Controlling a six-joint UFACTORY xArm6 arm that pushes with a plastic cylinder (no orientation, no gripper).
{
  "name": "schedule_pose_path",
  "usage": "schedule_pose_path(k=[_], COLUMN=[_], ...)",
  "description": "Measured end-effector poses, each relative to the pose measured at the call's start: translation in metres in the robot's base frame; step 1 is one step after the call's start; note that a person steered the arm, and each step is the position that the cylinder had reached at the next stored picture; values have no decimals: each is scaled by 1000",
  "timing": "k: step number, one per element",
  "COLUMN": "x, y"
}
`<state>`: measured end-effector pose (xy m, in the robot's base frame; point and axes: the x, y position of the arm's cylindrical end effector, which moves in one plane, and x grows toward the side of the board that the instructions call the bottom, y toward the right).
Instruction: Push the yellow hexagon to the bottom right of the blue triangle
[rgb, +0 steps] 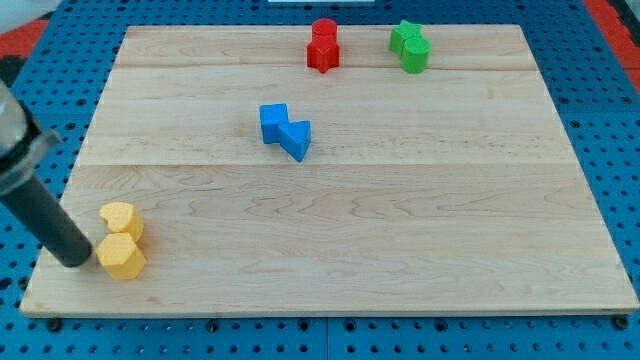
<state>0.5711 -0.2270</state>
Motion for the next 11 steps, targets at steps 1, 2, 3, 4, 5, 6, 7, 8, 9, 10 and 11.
schedule_pose_path(k=[1,2,3,4,5,6,7,8,9,10,11], x=[3,-6,-10,-20,-11,-17,-43,-54,-38,-67,-76], y=[94,143,125,122,179,256,274,295,316,339,280])
